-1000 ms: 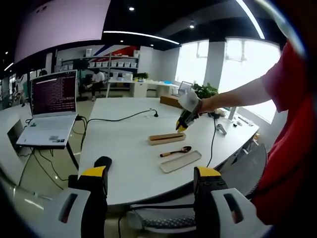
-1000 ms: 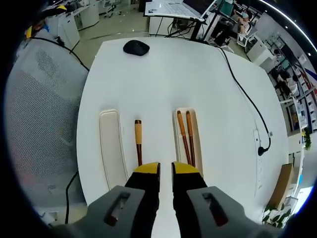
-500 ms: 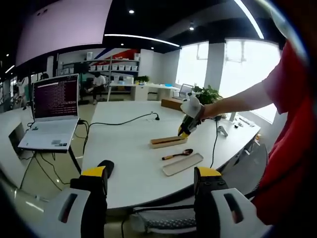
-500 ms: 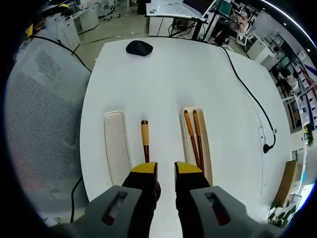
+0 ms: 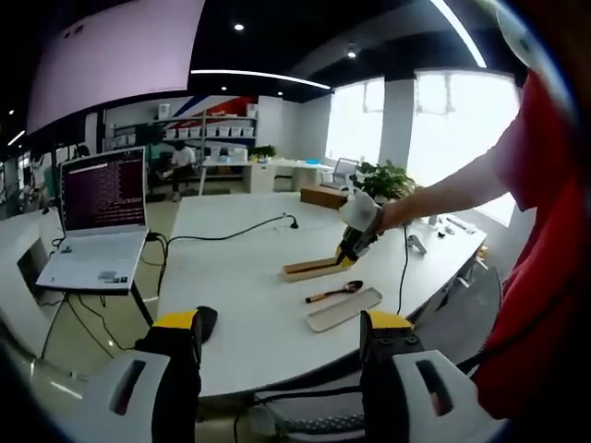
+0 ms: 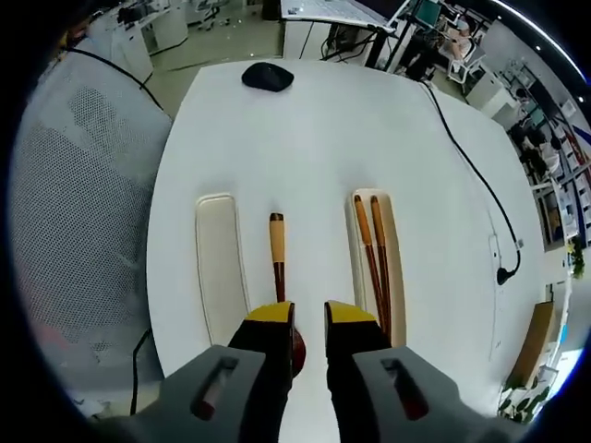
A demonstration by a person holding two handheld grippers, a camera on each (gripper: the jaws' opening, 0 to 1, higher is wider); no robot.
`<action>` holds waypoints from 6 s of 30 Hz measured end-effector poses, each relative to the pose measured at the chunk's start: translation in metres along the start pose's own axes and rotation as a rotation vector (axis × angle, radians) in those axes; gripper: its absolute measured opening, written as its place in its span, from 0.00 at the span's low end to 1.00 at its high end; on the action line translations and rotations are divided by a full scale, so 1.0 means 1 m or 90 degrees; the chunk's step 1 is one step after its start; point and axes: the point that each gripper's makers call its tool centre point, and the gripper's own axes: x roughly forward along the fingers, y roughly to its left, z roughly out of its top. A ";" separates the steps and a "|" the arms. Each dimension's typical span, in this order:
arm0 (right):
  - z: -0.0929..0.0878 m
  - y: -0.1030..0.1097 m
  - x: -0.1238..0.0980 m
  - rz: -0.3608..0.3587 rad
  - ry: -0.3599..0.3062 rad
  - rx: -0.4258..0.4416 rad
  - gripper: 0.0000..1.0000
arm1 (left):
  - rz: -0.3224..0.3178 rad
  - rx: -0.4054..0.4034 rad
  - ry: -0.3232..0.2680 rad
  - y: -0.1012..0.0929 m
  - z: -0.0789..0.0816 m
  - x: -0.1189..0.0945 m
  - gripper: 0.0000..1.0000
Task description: Arrange the utensils inside the cutlery case until each visible utensil rests in its matching compartment.
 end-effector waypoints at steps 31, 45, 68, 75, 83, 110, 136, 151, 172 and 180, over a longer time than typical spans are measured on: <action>-0.003 0.028 0.031 0.017 0.007 -0.015 0.12 | 0.027 -0.028 0.014 0.017 -0.007 -0.004 0.72; -0.001 0.023 0.030 0.005 -0.004 -0.016 0.08 | 0.025 -0.016 0.033 0.012 -0.015 -0.003 0.69; -0.005 0.030 0.061 0.040 0.038 -0.002 0.10 | 0.016 -0.054 0.007 0.008 -0.014 -0.007 0.71; -0.004 0.032 0.063 0.049 0.044 -0.012 0.06 | -0.031 -0.021 0.048 -0.001 -0.018 0.000 0.72; -0.003 0.033 0.063 0.065 0.043 -0.001 0.02 | -0.067 -0.010 0.052 -0.012 -0.011 0.009 0.71; 0.001 0.029 0.047 0.020 0.036 -0.032 0.01 | -0.072 -0.009 0.055 -0.012 -0.019 0.008 0.70; 0.003 0.013 0.021 -0.007 0.012 -0.020 0.02 | -0.079 -0.003 0.056 -0.010 -0.021 0.014 0.70; 0.010 0.003 0.010 0.004 0.000 -0.021 0.02 | -0.087 0.020 0.068 -0.008 -0.016 0.020 0.69; 0.008 -0.033 -0.001 0.012 0.006 -0.011 0.02 | -0.105 0.018 0.069 -0.017 -0.012 0.031 0.70; 0.013 -0.053 -0.006 -0.003 0.010 -0.023 0.02 | -0.102 0.024 0.083 -0.015 -0.019 0.029 0.69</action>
